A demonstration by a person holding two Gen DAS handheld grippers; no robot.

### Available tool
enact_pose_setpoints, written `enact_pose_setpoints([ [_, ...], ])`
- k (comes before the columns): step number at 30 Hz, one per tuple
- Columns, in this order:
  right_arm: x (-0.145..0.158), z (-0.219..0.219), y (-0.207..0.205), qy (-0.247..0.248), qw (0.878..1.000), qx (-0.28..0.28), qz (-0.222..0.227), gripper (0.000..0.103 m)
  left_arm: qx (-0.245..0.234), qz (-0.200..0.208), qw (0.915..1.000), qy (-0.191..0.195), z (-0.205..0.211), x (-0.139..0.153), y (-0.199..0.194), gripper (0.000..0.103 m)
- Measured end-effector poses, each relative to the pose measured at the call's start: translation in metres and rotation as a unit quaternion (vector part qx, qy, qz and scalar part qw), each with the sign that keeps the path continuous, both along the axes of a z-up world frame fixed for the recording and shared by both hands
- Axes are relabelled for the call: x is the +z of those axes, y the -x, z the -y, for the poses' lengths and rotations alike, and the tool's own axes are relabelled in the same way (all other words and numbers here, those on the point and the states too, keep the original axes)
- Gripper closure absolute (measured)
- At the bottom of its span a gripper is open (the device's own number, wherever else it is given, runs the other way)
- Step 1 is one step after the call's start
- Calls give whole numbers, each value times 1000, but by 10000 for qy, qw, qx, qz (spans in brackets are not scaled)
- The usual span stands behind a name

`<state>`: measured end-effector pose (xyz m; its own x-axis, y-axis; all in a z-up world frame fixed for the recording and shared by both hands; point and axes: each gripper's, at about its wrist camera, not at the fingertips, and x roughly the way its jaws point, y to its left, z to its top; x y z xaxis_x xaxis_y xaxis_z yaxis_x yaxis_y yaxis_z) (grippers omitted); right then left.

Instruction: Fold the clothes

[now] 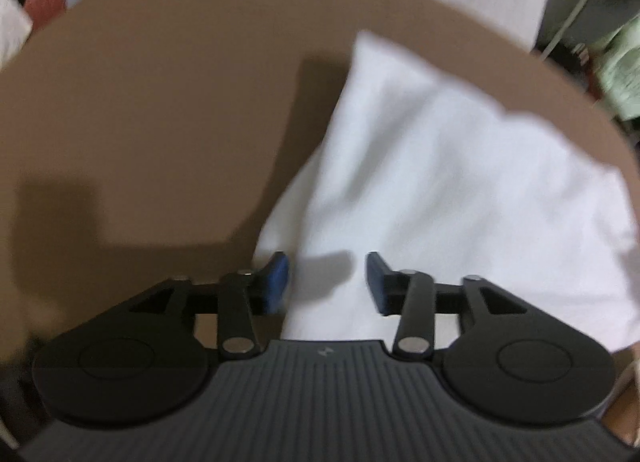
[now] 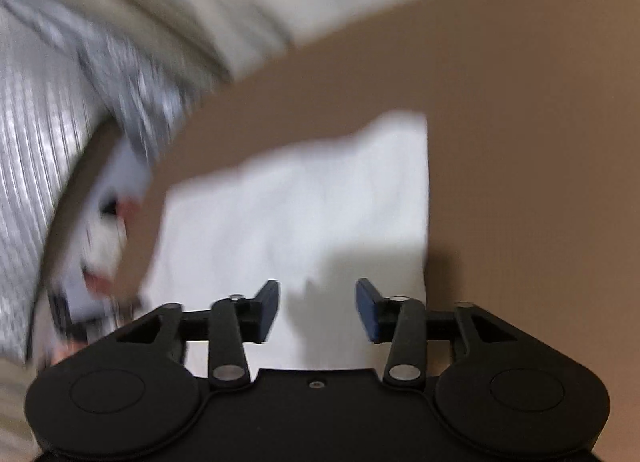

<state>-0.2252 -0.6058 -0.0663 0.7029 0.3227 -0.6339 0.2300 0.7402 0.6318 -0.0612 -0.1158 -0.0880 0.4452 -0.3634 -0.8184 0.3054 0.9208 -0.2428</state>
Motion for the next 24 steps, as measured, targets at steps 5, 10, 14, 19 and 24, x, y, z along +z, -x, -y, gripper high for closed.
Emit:
enact_pose_setpoints([
  [5, -3, 22, -52, -482, 9968, -573, 290, 43, -60, 470, 9963, 716, 14, 20, -46, 35],
  [10, -39, 20, -79, -1265, 9789, -1552, 402, 43, 17, 371, 9936, 1064, 26, -3, -111, 35],
  [14, -52, 9, -84, -641, 9868, -1479, 167, 43, 8, 171, 9872, 1587, 23, -35, -143, 35],
  [19, -68, 32, -82, -467, 9869, -1544, -95, 43, -240, -106, 9859, 1652, 33, -71, -149, 39],
  [24, -98, 36, -100, -1409, 9815, -1284, 193, 40, -228, -60, 9765, 2142, 25, -77, -150, 41],
])
